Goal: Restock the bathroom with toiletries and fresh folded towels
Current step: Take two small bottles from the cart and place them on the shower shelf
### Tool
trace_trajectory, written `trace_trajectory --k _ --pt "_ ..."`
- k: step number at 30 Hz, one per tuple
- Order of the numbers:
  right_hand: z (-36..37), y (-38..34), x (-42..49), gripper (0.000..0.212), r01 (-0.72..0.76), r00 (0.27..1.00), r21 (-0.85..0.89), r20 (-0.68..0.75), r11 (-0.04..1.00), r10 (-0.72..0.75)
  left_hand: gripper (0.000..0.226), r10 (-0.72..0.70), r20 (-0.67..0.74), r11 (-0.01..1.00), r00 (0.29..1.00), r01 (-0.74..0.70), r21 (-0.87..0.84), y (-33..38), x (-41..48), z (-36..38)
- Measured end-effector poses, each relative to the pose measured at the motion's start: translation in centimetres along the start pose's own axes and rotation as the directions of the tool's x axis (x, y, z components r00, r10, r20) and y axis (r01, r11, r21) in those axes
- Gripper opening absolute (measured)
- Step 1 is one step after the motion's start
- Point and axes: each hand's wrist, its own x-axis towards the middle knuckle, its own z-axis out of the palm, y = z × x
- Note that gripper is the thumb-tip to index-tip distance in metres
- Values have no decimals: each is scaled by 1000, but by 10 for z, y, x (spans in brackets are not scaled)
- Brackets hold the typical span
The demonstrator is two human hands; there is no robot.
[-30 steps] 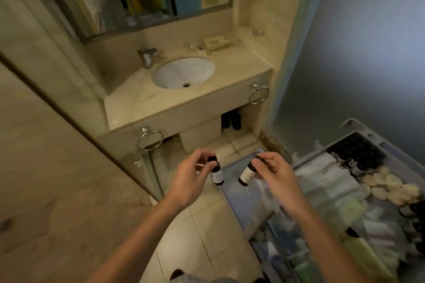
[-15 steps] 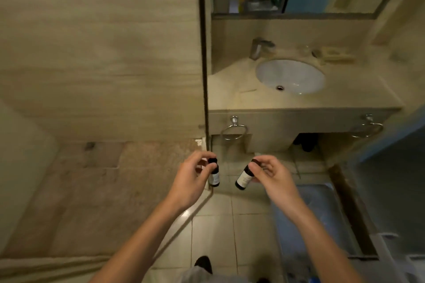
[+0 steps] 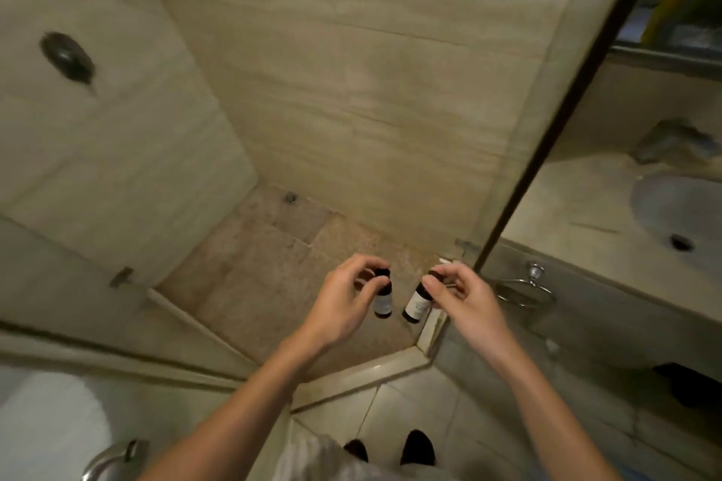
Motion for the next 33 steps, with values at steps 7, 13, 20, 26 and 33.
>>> trace_trajectory --k 7,13,20,26,33 --pt "27 -28 70 11 15 983 -14 182 1000 -12 13 -82 -216 996 973 74 -45 -4 24 -40" --pt "73 -57 138 8 25 960 -21 279 999 -18 12 -157 -330 985 931 124 -121 -33 70 -85" --pt "142 -119 236 17 66 953 -49 299 997 -49 19 -163 -416 976 895 85 -201 -60 159 -156" --pt "193 -181 296 18 71 944 -32 325 997 -57 22 -208 -446 962 871 98 -256 -63 208 -236" --pt "245 -251 359 17 129 926 37 353 991 -134 16 -218 -545 950 810 48 -309 -51 264 -316"
